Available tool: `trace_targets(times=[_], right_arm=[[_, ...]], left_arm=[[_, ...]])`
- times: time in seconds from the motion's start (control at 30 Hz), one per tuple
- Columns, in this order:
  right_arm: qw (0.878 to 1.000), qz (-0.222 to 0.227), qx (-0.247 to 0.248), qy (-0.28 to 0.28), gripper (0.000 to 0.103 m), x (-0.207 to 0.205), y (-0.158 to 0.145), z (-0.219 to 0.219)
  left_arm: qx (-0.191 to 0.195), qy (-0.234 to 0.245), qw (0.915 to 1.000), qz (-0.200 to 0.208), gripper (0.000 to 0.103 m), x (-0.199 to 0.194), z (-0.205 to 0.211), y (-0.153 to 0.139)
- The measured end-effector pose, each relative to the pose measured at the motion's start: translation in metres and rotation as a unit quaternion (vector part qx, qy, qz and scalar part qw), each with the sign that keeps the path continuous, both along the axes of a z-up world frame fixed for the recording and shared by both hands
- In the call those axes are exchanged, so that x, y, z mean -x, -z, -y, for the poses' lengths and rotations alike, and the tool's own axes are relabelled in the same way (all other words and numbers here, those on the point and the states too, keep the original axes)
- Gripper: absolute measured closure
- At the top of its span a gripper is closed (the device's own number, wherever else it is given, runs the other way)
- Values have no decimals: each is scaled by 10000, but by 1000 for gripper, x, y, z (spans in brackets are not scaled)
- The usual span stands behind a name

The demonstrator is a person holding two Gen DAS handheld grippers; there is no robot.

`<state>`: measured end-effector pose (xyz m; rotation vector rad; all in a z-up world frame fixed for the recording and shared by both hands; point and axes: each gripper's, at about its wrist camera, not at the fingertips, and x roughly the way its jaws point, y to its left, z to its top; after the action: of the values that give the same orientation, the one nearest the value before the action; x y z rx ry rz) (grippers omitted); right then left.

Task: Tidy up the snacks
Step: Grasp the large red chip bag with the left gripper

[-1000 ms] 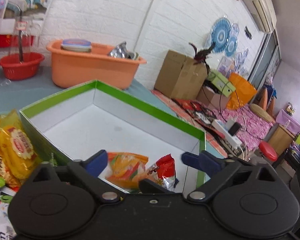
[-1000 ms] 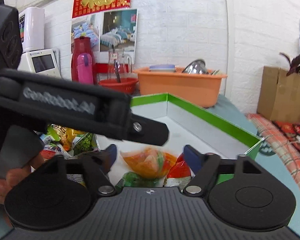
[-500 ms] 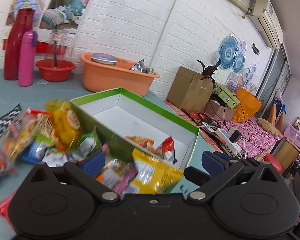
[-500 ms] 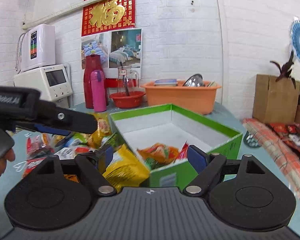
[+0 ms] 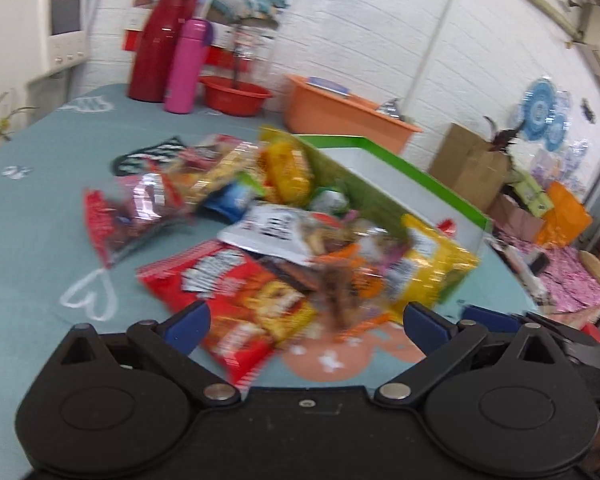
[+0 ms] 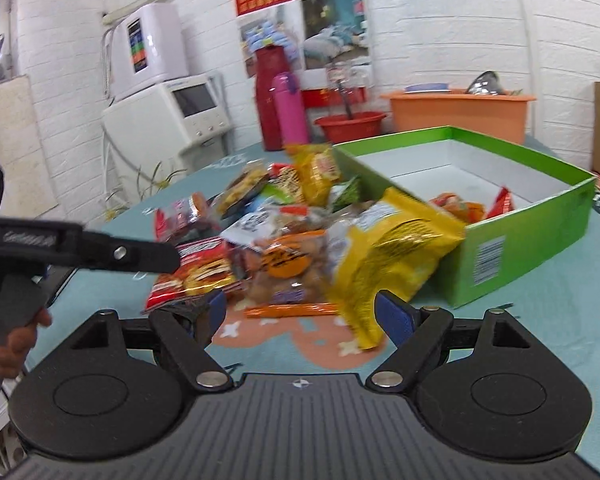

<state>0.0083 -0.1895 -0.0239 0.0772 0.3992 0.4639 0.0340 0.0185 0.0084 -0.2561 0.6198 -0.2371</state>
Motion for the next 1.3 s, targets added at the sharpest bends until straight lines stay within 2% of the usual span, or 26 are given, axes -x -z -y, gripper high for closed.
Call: trace_targets(times=[0.1,0.23,0.4,0.53,0.7,0.9,0.97,1.13,1.17,1.2,1.23,1.27,1.3], right_arm=[[9998,-73,32,-163,0,2,2,-13],[9993,-214,83,-282,0,4,5,-23],[9992,-268,153,-247,0,6,5,-29],[9991,-349,150,-210,0,4,7,-29],[9982,-505,92,-296,0,3,11,-31],[9973,-682,-91,-257,0,-2,15,-30],[9963,-790,-235,-262,0,-7,16,-30],[9939,-942,-376,-433,1,-15,18,-40],[9934,-953,-391,-495,3,-17,19,-43],[9933,-939,-407,-539,14,-18,20,-45],[9926,-943,-450,-621,21,-18,21,-47],[9922,-957,-495,-624,22,-18,21,-48],[9928,-898,-453,-656,34,-16,20,-49]], left_arm=[[-29,-118,9999,67,0,-16,-20,4],[359,150,9992,-94,0,-52,-40,8],[227,231,9980,-550,0,-80,-44,24],[302,498,9962,-642,0,-59,-37,30],[674,1035,9894,-761,0,-27,-23,31],[928,802,9890,-830,0,-30,-32,32],[910,760,9892,-866,9,-32,-33,32],[796,742,9906,-828,17,-28,-31,32],[731,738,9914,-796,27,-27,-30,32],[653,728,9922,-776,50,-26,-28,32],[617,743,9925,-745,51,-25,-26,33],[664,705,9926,-736,49,-23,-26,33],[652,665,9930,-722,49,-21,-25,32]])
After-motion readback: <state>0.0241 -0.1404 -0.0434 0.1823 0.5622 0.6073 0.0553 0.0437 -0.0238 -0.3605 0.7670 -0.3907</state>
